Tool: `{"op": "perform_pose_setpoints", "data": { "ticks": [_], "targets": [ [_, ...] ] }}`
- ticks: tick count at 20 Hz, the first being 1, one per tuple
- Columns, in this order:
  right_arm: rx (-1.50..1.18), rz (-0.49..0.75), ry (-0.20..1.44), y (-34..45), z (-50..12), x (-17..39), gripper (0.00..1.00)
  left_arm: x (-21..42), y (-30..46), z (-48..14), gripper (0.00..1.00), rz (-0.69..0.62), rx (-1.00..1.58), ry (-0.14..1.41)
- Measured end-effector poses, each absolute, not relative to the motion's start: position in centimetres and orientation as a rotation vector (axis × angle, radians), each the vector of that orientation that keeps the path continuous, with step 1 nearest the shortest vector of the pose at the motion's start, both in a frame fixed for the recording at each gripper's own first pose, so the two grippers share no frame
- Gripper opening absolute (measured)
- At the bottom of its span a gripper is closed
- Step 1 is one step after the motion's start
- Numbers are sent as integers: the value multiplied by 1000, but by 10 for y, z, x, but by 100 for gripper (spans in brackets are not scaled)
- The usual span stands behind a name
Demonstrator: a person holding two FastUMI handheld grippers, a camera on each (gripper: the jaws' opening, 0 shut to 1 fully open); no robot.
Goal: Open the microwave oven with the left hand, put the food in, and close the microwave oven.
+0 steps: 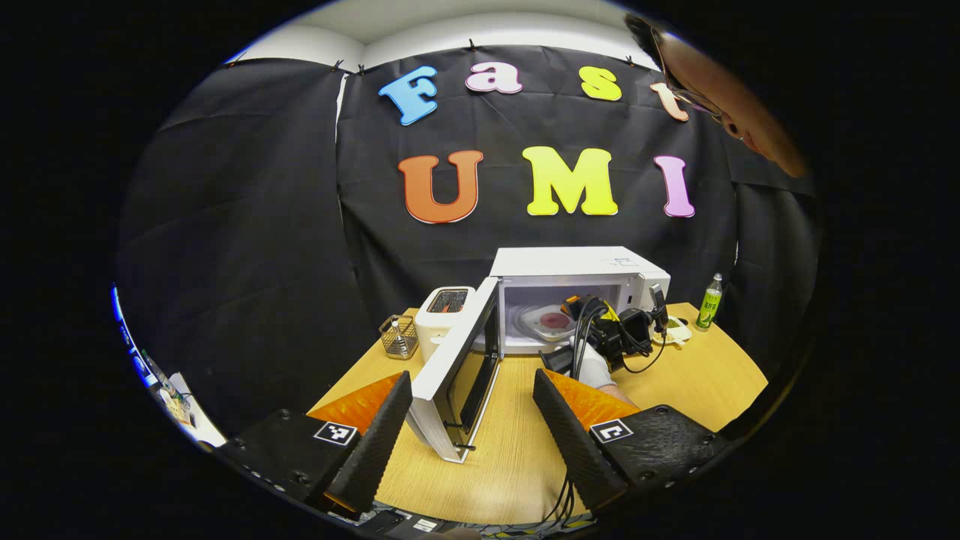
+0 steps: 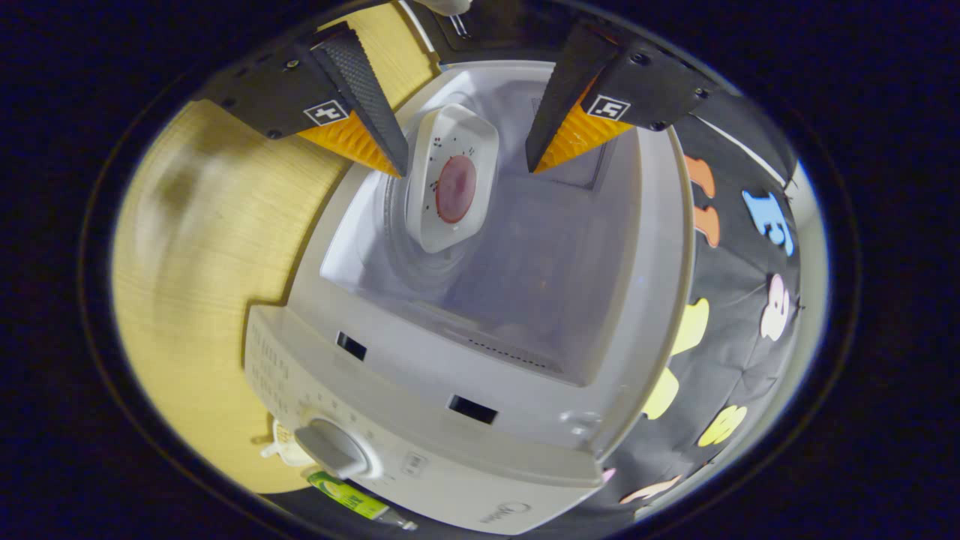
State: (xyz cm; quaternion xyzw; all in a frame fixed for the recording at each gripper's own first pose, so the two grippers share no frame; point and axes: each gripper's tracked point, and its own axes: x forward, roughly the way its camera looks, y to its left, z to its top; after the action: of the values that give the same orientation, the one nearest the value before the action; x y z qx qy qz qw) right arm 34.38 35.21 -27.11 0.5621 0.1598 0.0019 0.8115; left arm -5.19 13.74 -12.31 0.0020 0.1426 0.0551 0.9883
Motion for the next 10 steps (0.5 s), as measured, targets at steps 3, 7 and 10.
{"op": "perform_pose_setpoints", "data": {
  "ticks": [3, 7, 10],
  "targets": [
    [1125, 20, 333, 342, -256, 333, 100, -44, 133, -112, 97, 92, 10, 260],
    [989, 56, 325, 322, -236, 314, 100, -38, 128, -106, 97, 69, 28, 232],
    [833, 102, 341, 301, -225, 288, 89, -29, 120, -100, 97, 30, 15, 219]
  ]
}}
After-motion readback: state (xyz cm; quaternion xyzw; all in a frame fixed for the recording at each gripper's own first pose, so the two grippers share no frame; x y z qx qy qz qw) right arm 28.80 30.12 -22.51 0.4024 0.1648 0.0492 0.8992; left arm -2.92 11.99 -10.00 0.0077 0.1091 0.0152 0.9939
